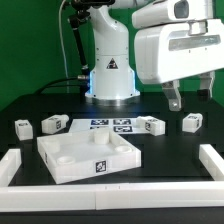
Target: Assemble square table
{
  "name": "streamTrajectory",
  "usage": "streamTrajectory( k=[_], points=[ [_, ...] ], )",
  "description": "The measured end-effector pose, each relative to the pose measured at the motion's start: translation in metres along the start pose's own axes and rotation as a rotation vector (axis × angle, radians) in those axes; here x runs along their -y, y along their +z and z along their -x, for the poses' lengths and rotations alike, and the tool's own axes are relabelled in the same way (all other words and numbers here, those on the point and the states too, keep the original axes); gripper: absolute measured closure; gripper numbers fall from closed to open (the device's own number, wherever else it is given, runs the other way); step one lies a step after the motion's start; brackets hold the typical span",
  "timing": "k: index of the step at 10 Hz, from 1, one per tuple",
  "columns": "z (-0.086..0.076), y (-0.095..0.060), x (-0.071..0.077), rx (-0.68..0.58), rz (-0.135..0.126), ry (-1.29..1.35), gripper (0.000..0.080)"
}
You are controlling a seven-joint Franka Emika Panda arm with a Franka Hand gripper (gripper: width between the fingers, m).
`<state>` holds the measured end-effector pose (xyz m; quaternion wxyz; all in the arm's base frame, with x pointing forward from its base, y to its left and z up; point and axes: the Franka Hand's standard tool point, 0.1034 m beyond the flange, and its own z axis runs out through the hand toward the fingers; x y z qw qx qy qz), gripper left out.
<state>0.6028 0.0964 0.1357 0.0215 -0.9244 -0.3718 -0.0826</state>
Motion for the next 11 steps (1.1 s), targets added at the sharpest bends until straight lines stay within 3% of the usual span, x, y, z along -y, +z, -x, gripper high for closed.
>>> streamTrajectory(
  k=[5, 6, 9, 10, 11],
  points=[
    [0.002, 0.0, 0.0, 0.002, 0.001, -0.01, 0.015],
    [0.015, -0.002, 0.002, 0.007, 0.005, -0.061, 0.015],
    [0.075, -0.02, 0.009, 0.049, 0.008, -0.246, 0.015],
    [0.093, -0.018, 0.009, 0.046, 0.033, -0.34, 0.015],
    [0.092, -0.017, 0.012, 0.054, 0.021, -0.296, 0.015]
  ],
)
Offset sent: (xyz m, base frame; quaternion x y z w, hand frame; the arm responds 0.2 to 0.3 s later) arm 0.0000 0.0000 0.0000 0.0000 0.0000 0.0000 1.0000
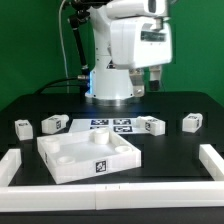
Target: Assemble square table
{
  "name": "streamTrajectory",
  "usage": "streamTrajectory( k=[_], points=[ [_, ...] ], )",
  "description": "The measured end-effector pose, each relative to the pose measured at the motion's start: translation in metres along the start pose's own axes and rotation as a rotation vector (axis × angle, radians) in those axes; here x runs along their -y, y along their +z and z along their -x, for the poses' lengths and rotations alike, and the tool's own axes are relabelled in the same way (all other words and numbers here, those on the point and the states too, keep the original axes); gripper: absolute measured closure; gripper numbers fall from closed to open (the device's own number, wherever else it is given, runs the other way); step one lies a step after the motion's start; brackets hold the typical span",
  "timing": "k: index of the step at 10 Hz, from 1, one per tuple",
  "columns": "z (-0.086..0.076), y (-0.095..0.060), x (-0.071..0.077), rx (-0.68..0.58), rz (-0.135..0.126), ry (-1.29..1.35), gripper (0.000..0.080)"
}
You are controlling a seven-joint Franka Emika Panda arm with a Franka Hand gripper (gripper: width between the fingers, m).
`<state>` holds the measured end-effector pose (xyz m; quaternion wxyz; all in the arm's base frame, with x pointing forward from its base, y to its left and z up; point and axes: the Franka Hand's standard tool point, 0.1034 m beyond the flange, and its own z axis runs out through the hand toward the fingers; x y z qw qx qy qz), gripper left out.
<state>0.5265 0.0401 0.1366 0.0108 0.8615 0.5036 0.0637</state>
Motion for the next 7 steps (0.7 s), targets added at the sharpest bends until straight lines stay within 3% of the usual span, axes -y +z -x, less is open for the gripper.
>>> streamTrajectory(
  k=[3, 4, 6, 7],
  points=[
    [0.0, 0.002, -0.002, 0.001, -0.001, -0.024, 0.015],
    [0.007, 0.008, 0.003, 0.028, -0.007, -0.136, 0.015],
    [0.033, 0.023, 0.019, 0.099, -0.027, -0.287, 0.015],
    [0.052, 0.032, 0.024, 0.1, -0.024, -0.399, 0.015]
  ],
)
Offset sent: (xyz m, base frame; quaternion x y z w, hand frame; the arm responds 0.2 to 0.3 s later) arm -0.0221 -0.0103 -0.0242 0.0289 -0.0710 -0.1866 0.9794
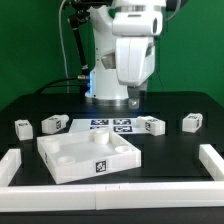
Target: Assemble square table
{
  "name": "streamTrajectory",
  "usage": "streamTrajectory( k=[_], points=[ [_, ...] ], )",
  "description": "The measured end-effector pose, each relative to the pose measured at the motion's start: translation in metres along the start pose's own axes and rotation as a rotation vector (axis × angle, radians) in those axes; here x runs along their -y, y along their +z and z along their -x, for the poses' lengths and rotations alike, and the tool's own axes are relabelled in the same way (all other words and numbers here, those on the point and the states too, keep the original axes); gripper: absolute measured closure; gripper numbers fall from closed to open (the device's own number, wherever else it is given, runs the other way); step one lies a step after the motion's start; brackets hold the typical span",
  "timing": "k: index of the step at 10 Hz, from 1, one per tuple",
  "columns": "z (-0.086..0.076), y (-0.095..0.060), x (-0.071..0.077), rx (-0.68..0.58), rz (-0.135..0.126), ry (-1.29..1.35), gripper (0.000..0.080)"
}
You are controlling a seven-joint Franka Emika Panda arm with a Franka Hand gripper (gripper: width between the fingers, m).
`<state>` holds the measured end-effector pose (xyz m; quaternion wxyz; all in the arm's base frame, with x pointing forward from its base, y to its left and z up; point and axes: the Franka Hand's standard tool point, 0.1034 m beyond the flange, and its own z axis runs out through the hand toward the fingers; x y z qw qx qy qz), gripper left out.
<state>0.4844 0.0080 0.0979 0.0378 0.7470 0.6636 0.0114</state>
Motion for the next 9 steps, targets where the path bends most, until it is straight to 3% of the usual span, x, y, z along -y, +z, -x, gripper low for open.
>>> streamTrajectory(
  k=[1, 2, 5, 6, 7, 9],
  points=[
    [0.024, 0.011, 0.011, -0.004, -0.003, -0.122, 0.015],
    [0.036, 0.016, 0.013, -0.004, -0.013, -0.178, 0.015],
    [0.034, 0.015, 0.012, 0.004, -0.012, -0.268, 0.015],
    [0.04, 0.018, 0.016, 0.008, -0.034, -0.286, 0.015],
    [0.056, 0.025, 0.025, 0.014, -0.085, -0.287, 0.015],
    [0.082, 0.042, 0.035, 0.007, -0.114, -0.331, 0.015]
  ],
)
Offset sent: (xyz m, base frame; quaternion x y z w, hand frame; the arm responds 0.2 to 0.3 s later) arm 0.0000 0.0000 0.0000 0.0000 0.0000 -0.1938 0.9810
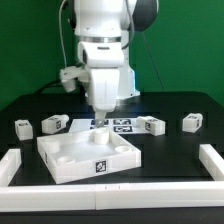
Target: Assemble square table
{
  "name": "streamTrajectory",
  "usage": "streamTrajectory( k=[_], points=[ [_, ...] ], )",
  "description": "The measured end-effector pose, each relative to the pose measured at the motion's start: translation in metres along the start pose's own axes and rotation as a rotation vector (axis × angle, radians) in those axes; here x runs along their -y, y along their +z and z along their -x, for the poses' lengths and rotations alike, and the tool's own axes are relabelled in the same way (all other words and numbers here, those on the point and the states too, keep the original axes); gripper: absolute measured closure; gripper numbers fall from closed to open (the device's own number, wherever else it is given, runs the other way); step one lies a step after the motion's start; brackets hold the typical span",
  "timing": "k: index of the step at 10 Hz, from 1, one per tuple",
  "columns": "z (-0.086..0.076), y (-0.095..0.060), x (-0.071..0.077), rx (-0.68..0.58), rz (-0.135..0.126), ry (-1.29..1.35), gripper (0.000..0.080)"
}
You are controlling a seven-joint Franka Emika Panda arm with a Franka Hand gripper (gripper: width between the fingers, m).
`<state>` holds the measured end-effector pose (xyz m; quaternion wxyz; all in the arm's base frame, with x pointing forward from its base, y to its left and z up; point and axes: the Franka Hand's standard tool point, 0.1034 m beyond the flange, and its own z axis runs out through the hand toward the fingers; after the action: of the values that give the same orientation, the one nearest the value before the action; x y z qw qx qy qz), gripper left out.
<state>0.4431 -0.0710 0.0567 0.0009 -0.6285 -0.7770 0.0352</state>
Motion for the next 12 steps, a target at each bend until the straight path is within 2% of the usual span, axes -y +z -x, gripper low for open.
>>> streamTrajectory(
  k=[2, 4, 6, 8, 9, 10, 11, 12],
  points=[
    [0.015, 0.017, 0.013, -0.015, -0.02, -0.003, 0.015],
    [0.028, 0.035, 0.021, -0.035, -0.06, 0.001, 0.015],
    [0.031, 0.043, 0.023, -0.045, -0.075, 0.008, 0.015],
    [0.031, 0.044, 0.024, -0.045, -0.077, 0.009, 0.015],
    [0.031, 0.044, 0.024, -0.045, -0.078, 0.01, 0.0239],
    [0.031, 0.044, 0.024, -0.045, -0.078, 0.01, 0.0376],
    [0.031, 0.044, 0.024, -0.045, -0.078, 0.01, 0.0376],
    [0.031, 0.045, 0.024, -0.045, -0.078, 0.01, 0.0559]
  ],
)
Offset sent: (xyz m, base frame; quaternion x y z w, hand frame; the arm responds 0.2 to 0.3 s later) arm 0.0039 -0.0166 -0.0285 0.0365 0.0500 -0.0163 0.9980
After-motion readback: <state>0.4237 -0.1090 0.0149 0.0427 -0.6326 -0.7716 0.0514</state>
